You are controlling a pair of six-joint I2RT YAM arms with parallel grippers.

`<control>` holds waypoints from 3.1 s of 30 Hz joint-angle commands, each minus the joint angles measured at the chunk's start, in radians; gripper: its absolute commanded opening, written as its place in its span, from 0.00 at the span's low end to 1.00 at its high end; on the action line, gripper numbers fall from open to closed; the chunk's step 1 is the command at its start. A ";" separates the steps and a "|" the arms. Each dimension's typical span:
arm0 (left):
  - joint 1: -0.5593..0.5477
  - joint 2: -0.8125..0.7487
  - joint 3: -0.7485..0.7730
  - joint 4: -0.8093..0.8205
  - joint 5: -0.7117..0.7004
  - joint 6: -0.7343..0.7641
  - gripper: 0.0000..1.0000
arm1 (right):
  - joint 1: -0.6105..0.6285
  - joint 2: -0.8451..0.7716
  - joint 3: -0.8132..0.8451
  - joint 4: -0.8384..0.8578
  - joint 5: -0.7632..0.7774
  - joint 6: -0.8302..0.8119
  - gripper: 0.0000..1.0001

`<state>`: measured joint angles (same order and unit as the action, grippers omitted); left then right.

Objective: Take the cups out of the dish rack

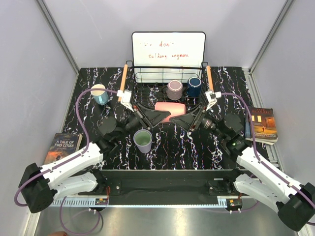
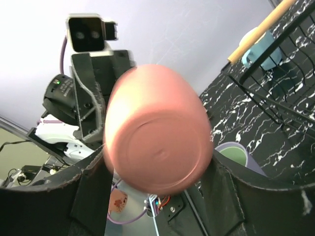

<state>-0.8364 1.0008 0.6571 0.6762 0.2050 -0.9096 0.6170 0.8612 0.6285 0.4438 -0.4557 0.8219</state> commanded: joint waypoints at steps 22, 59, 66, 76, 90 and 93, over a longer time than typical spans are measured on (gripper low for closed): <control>0.026 -0.023 0.645 -1.241 -0.475 0.492 0.00 | 0.004 -0.100 0.296 -0.815 0.614 -0.402 1.00; -0.115 0.274 0.701 -1.701 -0.389 0.538 0.00 | 0.006 0.061 0.221 -0.749 0.600 -0.366 1.00; -0.115 0.309 0.647 -1.623 -0.342 0.551 0.00 | 0.004 0.065 0.220 -0.737 0.592 -0.375 1.00; -0.115 0.361 0.584 -1.564 -0.360 0.555 0.00 | 0.006 0.098 0.224 -0.729 0.588 -0.389 1.00; -0.115 0.292 0.648 -1.616 -0.452 0.563 0.66 | 0.006 0.095 0.240 -0.726 0.586 -0.388 1.00; -0.115 0.263 0.742 -1.670 -0.510 0.587 0.67 | 0.006 0.099 0.266 -0.732 0.612 -0.409 1.00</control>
<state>-0.9474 1.3411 1.2713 -0.9668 -0.2142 -0.3573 0.6174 0.9627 0.8467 -0.3256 0.1375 0.4450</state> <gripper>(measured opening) 0.662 0.994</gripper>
